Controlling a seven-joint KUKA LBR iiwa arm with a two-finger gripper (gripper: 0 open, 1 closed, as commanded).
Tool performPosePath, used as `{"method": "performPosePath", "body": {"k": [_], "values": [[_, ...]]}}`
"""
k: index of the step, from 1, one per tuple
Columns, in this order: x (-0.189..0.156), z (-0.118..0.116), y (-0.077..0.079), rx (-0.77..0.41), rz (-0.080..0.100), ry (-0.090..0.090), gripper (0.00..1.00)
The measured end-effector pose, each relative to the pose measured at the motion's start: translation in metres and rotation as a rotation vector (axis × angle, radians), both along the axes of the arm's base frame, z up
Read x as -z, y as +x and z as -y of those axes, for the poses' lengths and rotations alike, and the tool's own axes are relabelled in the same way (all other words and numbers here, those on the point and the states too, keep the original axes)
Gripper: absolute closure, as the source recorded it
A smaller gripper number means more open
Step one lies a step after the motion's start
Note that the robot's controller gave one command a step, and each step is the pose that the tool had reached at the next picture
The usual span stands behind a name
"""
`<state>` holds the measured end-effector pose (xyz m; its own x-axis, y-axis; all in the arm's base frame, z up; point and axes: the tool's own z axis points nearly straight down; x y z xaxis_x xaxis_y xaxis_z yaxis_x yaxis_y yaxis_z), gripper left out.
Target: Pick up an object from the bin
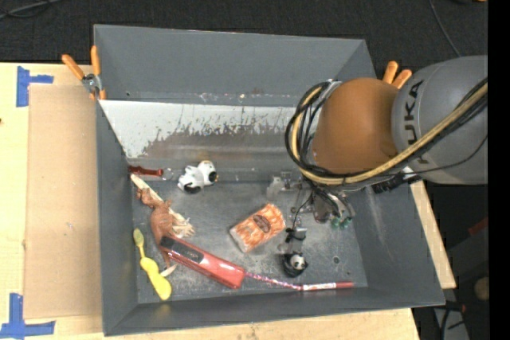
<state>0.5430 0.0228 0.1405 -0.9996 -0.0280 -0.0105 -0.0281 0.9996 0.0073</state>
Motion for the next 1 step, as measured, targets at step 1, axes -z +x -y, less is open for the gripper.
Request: {"method": "performPosePath", "body": {"k": [1], "values": [[0.0382,0.0171,-0.0007,0.172,-0.008,0.001,0.0]]}}
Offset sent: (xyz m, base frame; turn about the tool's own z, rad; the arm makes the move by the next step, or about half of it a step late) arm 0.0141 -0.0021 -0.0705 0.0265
